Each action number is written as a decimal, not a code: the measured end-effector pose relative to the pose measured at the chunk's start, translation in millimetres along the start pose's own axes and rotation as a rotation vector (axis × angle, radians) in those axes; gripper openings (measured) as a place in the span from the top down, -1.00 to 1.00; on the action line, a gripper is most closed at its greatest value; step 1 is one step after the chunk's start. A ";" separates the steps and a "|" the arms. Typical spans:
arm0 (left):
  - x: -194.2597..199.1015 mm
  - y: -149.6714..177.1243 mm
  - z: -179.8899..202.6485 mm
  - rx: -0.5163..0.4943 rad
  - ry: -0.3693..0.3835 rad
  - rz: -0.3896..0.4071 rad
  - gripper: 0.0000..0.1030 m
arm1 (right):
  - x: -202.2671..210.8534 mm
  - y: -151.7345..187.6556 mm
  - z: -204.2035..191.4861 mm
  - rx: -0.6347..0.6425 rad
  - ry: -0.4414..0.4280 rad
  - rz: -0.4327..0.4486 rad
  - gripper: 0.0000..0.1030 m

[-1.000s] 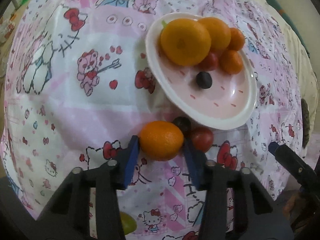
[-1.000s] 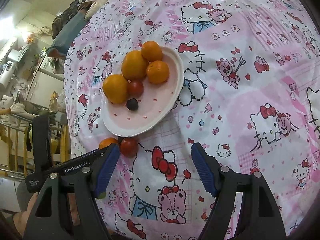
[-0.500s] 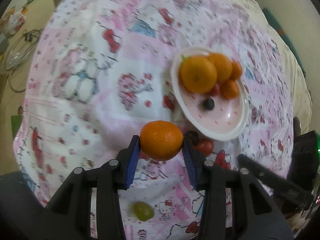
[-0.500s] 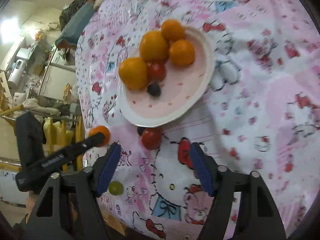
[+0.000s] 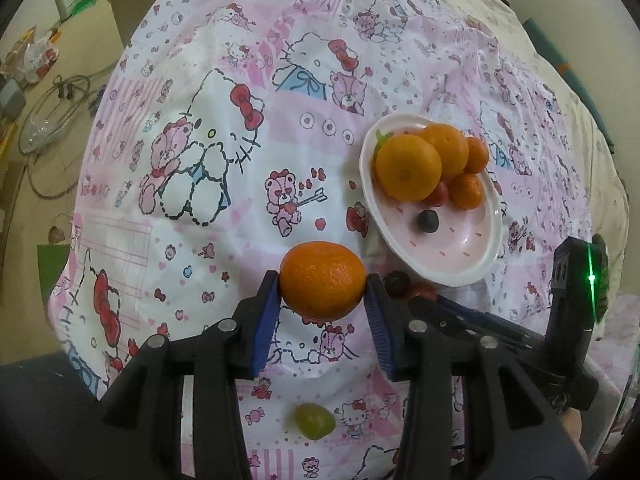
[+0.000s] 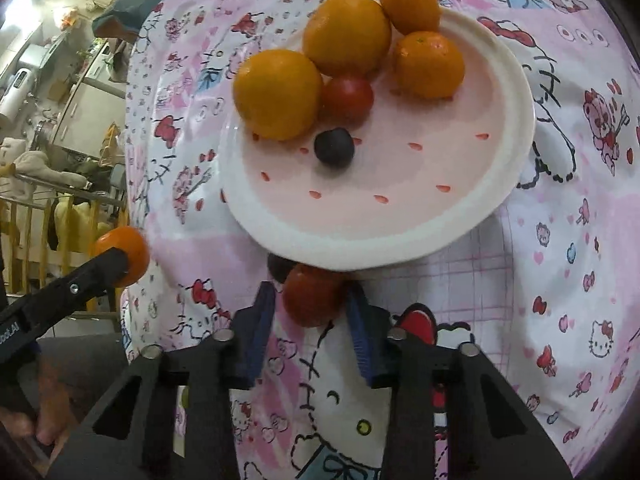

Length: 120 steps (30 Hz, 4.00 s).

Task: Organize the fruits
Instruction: 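Grasp the tangerine with the left tool while the right tool grasps another red tomato, then carry the tangerine and tomato onto the white plate and open both tools, then withdraw both tools from the plate toward the last grapes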

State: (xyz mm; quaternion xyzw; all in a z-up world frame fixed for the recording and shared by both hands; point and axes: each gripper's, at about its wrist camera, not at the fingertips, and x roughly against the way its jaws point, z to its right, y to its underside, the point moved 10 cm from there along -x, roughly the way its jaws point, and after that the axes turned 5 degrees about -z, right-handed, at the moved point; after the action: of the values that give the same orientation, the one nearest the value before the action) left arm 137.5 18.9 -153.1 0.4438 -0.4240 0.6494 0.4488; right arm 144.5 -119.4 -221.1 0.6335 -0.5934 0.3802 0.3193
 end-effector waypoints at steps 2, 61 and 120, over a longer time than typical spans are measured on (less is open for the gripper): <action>-1.8 0.3 -0.1 0.000 -0.005 -0.003 0.26 | 0.6 1.1 -0.5 0.012 0.006 0.001 0.36; -56.1 -33.0 94.3 -0.325 -0.008 -0.018 0.26 | 99.1 -80.4 49.6 -0.050 -0.145 0.186 0.36; -21.1 -40.6 88.9 -0.331 -0.088 0.132 -0.56 | 131.3 -69.4 36.3 -0.066 -0.085 0.292 -0.07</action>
State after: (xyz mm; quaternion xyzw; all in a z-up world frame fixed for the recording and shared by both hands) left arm 198.1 -60.2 -145.2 0.3631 -0.5723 0.5790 0.4532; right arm 218.1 -210.9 -123.2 0.5453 -0.7044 0.3755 0.2559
